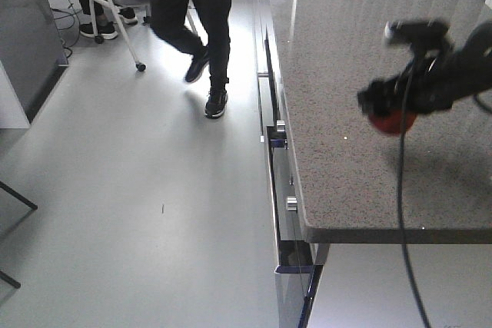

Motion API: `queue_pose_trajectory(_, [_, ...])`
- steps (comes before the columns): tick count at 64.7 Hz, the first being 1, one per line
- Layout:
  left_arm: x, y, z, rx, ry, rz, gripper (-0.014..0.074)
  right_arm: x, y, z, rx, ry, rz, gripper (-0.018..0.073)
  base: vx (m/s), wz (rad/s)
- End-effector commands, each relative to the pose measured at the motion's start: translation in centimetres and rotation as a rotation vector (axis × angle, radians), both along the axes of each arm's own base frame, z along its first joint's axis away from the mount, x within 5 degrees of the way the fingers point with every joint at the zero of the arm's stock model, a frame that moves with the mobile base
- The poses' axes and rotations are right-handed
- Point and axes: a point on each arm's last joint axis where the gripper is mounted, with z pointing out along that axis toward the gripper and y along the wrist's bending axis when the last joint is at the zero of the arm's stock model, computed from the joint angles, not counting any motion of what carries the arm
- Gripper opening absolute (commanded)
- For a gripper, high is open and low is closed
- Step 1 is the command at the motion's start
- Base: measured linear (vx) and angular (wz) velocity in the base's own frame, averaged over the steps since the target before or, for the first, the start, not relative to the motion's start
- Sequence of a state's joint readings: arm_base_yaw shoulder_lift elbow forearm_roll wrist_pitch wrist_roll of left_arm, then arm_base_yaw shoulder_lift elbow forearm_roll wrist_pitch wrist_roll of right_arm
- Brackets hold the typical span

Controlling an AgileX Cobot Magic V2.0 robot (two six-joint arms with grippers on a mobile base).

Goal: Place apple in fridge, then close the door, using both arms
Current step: 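Close the right gripper on the apple and lift it, then hold the apple in the right gripper while turning away from counter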

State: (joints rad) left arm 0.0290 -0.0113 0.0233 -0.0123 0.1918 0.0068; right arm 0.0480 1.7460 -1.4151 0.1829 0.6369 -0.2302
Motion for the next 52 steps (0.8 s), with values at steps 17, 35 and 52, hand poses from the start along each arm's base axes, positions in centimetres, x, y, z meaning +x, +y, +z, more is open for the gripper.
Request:
queue_pose_trajectory(17, [-0.1, -0.1, 1.3, -0.008, -0.1, -0.008, -0.0006, -7.3, -0.1, 15.5, 0.061, -0.449, -0.001, 0.0171, 0.0, 0.0])
queue_pose_trajectory(35, [-0.1, -0.1, 1.3, -0.008, -0.1, -0.008, -0.0006, -9.0, -0.2, 17.0, 0.063, -0.498, 0.0, 0.0171, 0.0, 0.0])
queue_pose_trajectory(52, [-0.1, -0.1, 1.3, -0.008, -0.1, -0.008, -0.0006, -8.9, -0.2, 16.8, 0.063, -0.489, 0.0, 0.0171, 0.0, 0.0])
